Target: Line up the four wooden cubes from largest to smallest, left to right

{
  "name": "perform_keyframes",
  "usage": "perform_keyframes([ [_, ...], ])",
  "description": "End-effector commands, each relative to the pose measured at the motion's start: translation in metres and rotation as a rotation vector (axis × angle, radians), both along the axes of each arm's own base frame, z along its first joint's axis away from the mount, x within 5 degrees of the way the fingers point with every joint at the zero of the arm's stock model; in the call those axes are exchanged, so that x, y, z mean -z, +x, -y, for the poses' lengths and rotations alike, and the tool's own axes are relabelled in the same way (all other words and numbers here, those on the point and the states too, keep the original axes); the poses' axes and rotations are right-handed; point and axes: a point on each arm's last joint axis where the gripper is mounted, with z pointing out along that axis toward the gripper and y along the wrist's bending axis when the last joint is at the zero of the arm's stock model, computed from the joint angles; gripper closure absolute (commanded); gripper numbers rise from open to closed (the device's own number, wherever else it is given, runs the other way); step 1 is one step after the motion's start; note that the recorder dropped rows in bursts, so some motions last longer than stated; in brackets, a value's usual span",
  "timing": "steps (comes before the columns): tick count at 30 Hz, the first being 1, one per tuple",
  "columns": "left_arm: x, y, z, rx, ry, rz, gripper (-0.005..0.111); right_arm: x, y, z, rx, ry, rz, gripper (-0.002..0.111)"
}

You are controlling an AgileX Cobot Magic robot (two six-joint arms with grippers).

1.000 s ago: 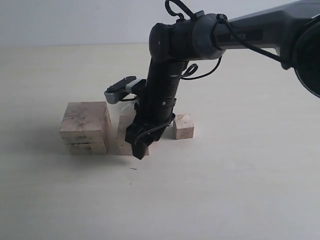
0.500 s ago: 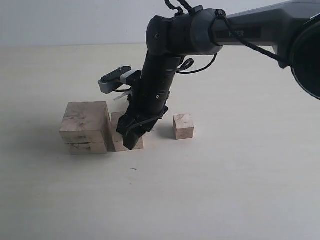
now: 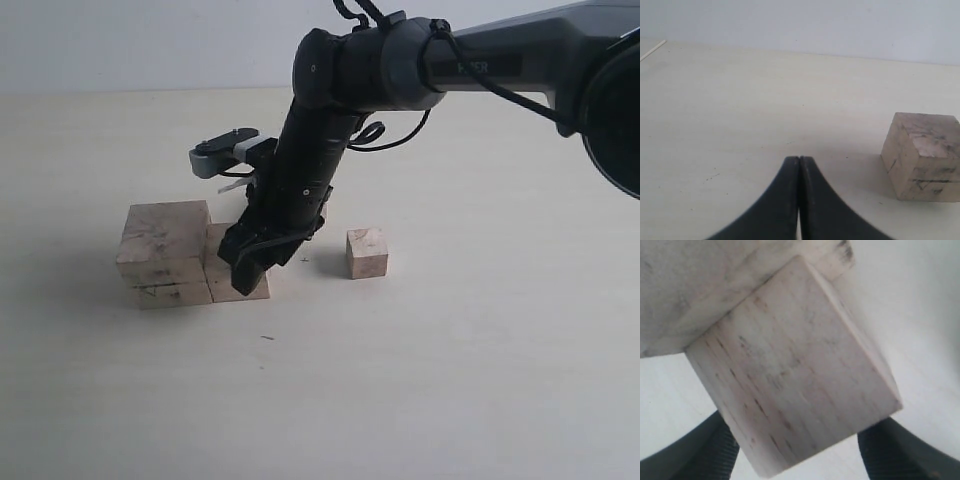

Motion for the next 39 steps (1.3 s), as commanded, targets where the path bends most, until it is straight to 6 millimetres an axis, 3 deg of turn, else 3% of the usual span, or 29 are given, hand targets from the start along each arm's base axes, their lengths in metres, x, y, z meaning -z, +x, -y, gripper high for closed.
perform_keyframes([
  [1,0.000,0.000,0.000,0.005,-0.005,0.015,0.107,-0.006,0.000,0.000,-0.006,0.009,-0.004,0.045],
  [5,0.000,0.000,0.000,0.005,-0.005,0.015,0.107,-0.011,-0.006,0.004,-0.034,-0.026,-0.055,0.043],
  [9,0.000,0.000,0.000,0.005,-0.005,0.015,0.107,-0.029,-0.007,0.010,-0.053,-0.054,-0.026,0.037],
  [19,0.000,0.000,0.000,0.005,-0.005,0.015,0.107,-0.101,0.003,0.026,0.043,-0.034,0.285,0.038],
  [22,0.000,0.000,0.000,0.005,-0.005,0.015,0.107,-0.102,0.012,0.029,0.079,-0.065,0.380,0.038],
  [26,0.000,0.000,0.000,0.005,-0.005,0.015,0.107,-0.086,0.023,0.027,0.101,-0.099,0.439,0.038],
  [39,0.000,0.000,0.000,0.005,-0.005,0.015,0.107,-0.071,0.038,0.012,0.156,0.021,0.539,0.038],
])
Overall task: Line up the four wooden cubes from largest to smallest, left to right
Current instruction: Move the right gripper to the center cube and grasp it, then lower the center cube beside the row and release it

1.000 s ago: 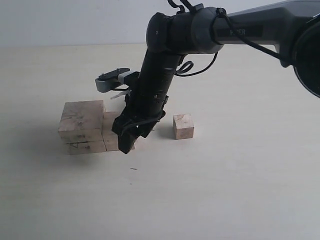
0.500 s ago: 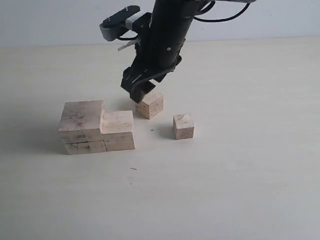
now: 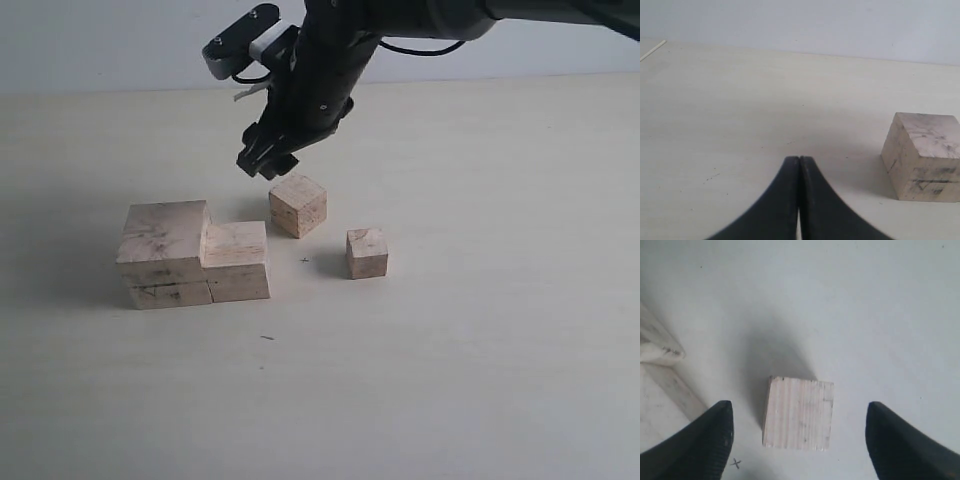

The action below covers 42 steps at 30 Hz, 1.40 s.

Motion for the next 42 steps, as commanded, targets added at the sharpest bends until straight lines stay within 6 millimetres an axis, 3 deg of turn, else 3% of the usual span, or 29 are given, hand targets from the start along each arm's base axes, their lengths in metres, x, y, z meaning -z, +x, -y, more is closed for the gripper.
perform_keyframes([
  [1,0.000,0.000,0.000,0.005,-0.005,0.015,0.107,0.005,0.005,-0.003,0.008,0.028,0.024,0.038],
  [7,0.000,0.000,0.000,0.005,-0.005,0.015,0.107,0.027,0.015,0.001,0.046,0.008,-0.008,0.038],
  [15,0.000,0.000,0.000,0.005,-0.005,0.015,0.107,0.030,0.023,0.009,0.115,0.065,-0.071,0.038],
  [24,0.000,0.000,0.000,0.005,-0.005,0.015,0.107,0.034,0.020,0.006,0.071,0.080,-0.094,0.038],
  [33,0.000,0.000,0.000,0.005,-0.005,0.015,0.107,0.071,0.022,0.005,0.072,0.019,-0.148,0.039],
  [34,0.000,0.000,0.000,0.005,-0.005,0.015,0.107,0.071,0.022,0.005,0.072,0.017,-0.150,0.043],
  [36,0.000,0.000,0.000,0.005,-0.005,0.015,0.107,0.071,0.020,0.007,0.065,-0.010,-0.167,0.065],
  [37,0.000,0.000,0.000,0.005,-0.005,0.015,0.107,0.073,0.019,0.011,0.050,-0.054,-0.176,0.084],
  [39,0.000,0.000,0.000,0.005,-0.005,0.015,0.107,0.075,0.016,0.017,0.020,-0.139,-0.190,0.108],
  [42,0.000,0.000,0.000,0.005,-0.005,0.015,0.107,0.076,0.010,0.023,-0.109,-0.229,-0.232,0.108],
])
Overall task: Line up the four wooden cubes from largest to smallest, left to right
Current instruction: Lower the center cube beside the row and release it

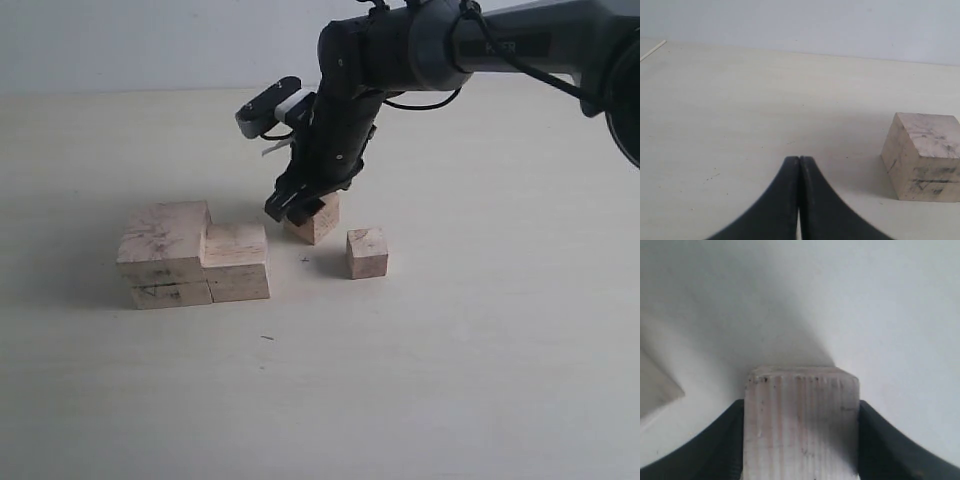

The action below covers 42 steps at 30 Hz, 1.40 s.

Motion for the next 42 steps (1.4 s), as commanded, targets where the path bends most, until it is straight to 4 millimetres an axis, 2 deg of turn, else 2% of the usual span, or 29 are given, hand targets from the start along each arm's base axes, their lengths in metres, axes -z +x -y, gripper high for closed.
perform_keyframes([
  [1,0.000,0.000,0.000,0.005,-0.005,0.015,0.107,0.004,-0.010,0.010,-0.171,-0.127,-0.086,0.108],
  [7,0.000,0.000,0.000,0.005,-0.005,0.015,0.107,-0.002,-0.027,0.011,-0.324,-0.059,-0.166,0.108],
  [14,0.000,0.000,0.000,0.005,-0.005,0.015,0.107,-0.017,-0.041,0.025,-0.352,0.005,-0.015,0.108],
  [20,0.000,0.000,0.000,0.005,-0.005,0.015,0.107,-0.002,-0.054,0.025,-0.608,0.043,-0.048,0.108],
  [30,0.000,0.000,0.000,0.005,-0.005,0.015,0.107,-0.002,-0.046,0.017,-0.683,0.090,0.093,0.108],
  [42,0.000,0.000,0.000,0.005,-0.005,0.015,0.107,-0.003,-0.054,0.014,-0.821,0.142,0.074,0.108],
])
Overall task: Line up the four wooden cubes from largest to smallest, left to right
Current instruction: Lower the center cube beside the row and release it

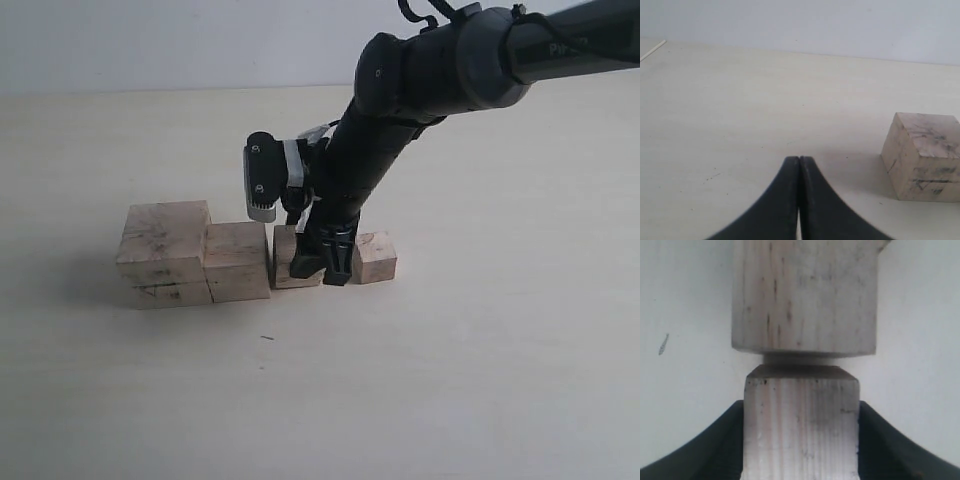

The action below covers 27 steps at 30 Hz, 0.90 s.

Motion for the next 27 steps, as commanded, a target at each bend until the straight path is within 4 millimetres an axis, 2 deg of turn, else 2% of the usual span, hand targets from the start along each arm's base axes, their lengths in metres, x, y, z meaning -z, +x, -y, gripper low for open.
perform_keyframes([
  [1,-0.0003,0.0000,0.0003,0.005,-0.005,0.015,0.107,0.0006,-0.0038,-0.0032,-0.027,0.042,-0.033,0.108],
  [15,-0.0003,0.0000,0.0003,0.005,-0.005,0.015,0.107,-0.0002,-0.0024,-0.0066,0.008,0.081,-0.034,0.107],
  [19,-0.0003,0.0000,0.0003,0.005,-0.005,0.015,0.107,0.0000,-0.0052,-0.0057,0.010,0.070,-0.070,0.091],
  [23,-0.0003,0.0000,0.0003,0.005,-0.005,0.015,0.107,0.0001,-0.0062,-0.0054,0.006,0.066,-0.080,0.068],
  [27,-0.0003,0.0000,0.0003,0.005,-0.005,0.015,0.107,0.0001,-0.0062,-0.0054,0.045,0.064,-0.098,0.053],
])
